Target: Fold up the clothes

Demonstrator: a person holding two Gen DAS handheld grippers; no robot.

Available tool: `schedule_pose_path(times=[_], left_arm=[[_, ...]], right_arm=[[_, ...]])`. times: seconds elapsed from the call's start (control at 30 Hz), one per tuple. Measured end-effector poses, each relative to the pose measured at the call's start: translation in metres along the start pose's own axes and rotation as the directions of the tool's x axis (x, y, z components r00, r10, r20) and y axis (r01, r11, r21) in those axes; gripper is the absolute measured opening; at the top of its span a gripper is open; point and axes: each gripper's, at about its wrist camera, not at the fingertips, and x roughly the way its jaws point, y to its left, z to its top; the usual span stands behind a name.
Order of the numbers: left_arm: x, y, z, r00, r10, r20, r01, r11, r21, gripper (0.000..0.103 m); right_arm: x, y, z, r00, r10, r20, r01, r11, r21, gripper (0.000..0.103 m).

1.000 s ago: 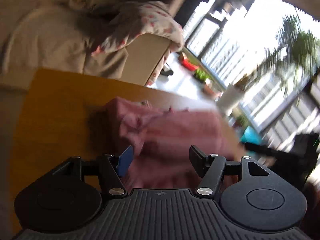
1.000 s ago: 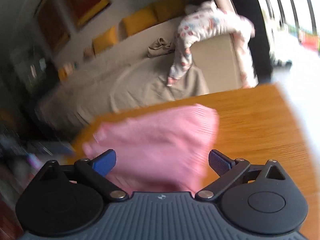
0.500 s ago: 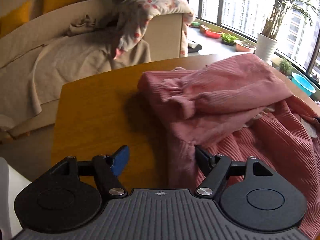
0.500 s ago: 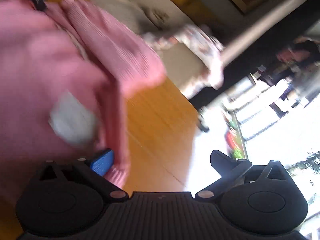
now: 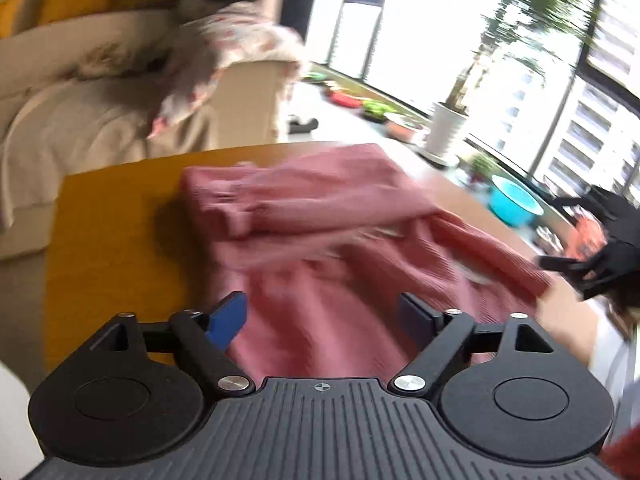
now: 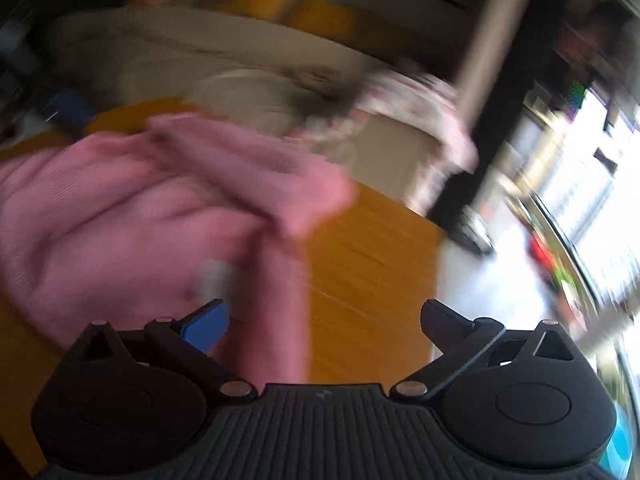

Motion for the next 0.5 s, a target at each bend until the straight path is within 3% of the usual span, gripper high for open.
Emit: schedule_pose_path(times=[0.13, 0.27, 0.37, 0.43, 0.5], left_arm=[[-0.011, -0.033, -0.026, 1.0, -0.002, -0.029, 0.004, 0.997, 0.079, 0.092], [-0.012, -0.06, -0.04, 0.998, -0.06, -0.019, 0.061, 0.995, 0.083, 0.092], [-0.017, -0.083, -0.045, 0.998, -0.065, -0.025, 0.068, 0.986, 0.155, 0.095], [-0.022, -0.093, -0.05, 0.997, -0.063, -0.042, 0.07, 0.975, 0.212, 0.095], [-0.024, -0.1, -0.056, 0.997, -0.034, -0.07, 0.051, 0.965, 0.256, 0.096]], right_arm=[[0.0, 0.046, 0.007, 0.986, 0.162, 0.026, -0.156, 0.973, -0.17, 0.102], [-0.002, 0.085, 0.008, 0.966, 0.255, 0.04, -0.239, 0.941, -0.241, 0.102], [-0.004, 0.114, 0.01, 0.946, 0.321, 0.046, -0.294, 0.909, -0.295, 0.102], [-0.001, 0.125, 0.01, 0.961, 0.257, 0.097, -0.21, 0.915, -0.346, 0.101], [0.007, 0.123, 0.018, 0.974, 0.153, 0.168, -0.096, 0.947, -0.305, 0.1]])
